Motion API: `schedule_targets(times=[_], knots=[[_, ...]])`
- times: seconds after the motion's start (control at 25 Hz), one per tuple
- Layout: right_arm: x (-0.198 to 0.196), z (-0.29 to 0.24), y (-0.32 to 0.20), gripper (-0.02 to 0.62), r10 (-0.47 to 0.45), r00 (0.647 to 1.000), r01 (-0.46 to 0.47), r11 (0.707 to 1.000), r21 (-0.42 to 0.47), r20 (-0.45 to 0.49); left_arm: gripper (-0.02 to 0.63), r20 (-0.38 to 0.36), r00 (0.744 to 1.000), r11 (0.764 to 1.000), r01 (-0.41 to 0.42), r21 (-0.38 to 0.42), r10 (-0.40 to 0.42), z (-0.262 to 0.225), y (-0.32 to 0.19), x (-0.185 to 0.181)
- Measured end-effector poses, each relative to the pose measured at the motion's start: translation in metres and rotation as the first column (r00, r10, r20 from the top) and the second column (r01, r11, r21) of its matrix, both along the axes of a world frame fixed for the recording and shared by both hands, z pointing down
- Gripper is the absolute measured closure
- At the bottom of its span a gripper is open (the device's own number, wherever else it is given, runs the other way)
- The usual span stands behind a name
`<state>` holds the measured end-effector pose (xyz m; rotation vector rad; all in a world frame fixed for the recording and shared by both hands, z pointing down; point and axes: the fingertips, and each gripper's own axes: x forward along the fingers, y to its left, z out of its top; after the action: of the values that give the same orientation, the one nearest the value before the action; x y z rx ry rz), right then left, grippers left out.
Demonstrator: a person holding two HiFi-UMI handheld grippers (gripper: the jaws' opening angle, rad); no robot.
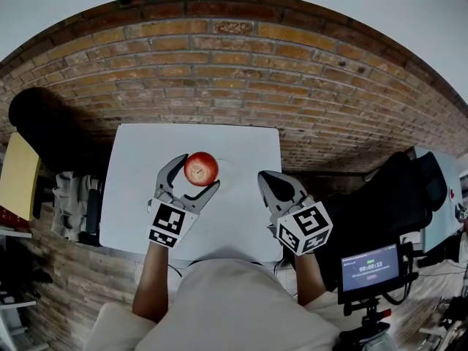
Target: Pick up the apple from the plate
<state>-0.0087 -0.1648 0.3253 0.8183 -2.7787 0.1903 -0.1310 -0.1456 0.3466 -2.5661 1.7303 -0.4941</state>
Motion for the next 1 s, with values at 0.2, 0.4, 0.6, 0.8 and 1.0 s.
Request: schedule_targets(times=[0.2, 0.4, 0.6, 0.8, 1.0], knots=[[0.000, -0.011, -0.004, 0.594, 0.020, 1.000, -0.020, 0.999, 0.033, 0.007, 0.215, -0.022, 1.000, 0.999, 0.019, 0.039, -0.018, -0.012, 0.002, -0.001], [-0.006, -0.017, -0.002, 0.594, 0.014, 1.000, -0.014, 0.999, 0.044, 0.009, 0.215, -0.030, 0.999, 0.998, 0.028, 0.053, -0.026, -0.018, 0.004, -0.003], [-0.004, -0.020, -0.002, 0.594, 0.014, 1.000, -0.015, 0.998, 0.059, 0.015, 0.215, -0.033, 0.999, 0.998, 0.032, 0.060, -0.030, -0.021, 0.004, -0.003], [-0.005, -0.018, -0.001, 0.594, 0.012, 1.000, -0.013, 0.998, 0.054, 0.008, 0.215, -0.038, 0.999, 0.998, 0.030, 0.058, -0.028, -0.021, 0.004, -0.002], [-0.004, -0.017, -0.002, 0.594, 0.015, 1.000, -0.016, 0.998, 0.057, 0.005, 0.215, -0.040, 0.999, 0.998, 0.023, 0.057, -0.021, -0.020, 0.002, 0.000]])
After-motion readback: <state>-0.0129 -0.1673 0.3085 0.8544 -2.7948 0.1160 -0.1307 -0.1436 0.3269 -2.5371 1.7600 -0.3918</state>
